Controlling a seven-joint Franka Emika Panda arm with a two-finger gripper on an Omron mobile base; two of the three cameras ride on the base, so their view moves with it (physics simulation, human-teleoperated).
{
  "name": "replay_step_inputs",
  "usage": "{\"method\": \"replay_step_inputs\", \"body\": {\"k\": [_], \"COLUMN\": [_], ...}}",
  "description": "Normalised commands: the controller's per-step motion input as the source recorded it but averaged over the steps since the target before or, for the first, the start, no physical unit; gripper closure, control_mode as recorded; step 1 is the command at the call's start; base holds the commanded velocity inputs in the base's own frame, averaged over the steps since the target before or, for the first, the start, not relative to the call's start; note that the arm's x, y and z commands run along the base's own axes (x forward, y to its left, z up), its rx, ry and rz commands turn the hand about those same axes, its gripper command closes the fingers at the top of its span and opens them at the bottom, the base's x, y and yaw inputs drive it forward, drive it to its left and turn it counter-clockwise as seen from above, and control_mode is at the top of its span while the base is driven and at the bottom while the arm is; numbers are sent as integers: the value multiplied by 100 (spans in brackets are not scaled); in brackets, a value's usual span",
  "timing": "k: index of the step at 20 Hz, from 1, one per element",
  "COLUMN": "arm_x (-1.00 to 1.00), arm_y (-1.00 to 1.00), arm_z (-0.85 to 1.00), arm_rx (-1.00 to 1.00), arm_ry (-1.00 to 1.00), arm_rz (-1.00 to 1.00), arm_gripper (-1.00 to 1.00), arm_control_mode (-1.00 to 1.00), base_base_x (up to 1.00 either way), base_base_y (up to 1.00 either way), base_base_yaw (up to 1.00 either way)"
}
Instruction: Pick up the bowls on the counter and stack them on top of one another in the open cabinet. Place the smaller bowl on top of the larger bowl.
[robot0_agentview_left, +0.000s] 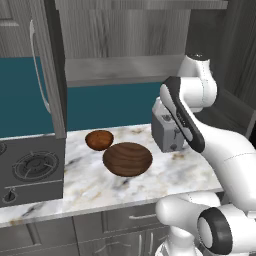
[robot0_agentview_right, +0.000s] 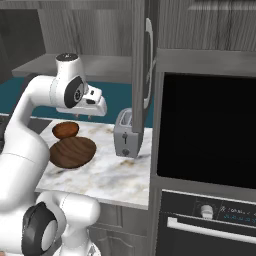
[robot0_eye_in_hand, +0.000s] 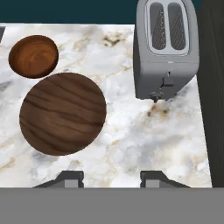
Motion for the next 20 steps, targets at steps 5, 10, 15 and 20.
{"method": "replay_step_inputs", "body": {"k": [5,10,15,20], "arm_x": [-19,-18,-8,-1], "arm_y": [1,17,31,35], "arm_z": [0,0,0,0], "arm_rx": [0,-2,-5,-9], "arm_ry": [-2,-1,0,2], "arm_rz": [0,0,0,0], "arm_gripper": [-100,-100,-100,-100], "arm_control_mode": [-100,-100,-100,-100], "base_base_x": [0,0,0,0], "base_base_y": [0,0,0,0], "base_base_yaw": [0,0,0,0]}}
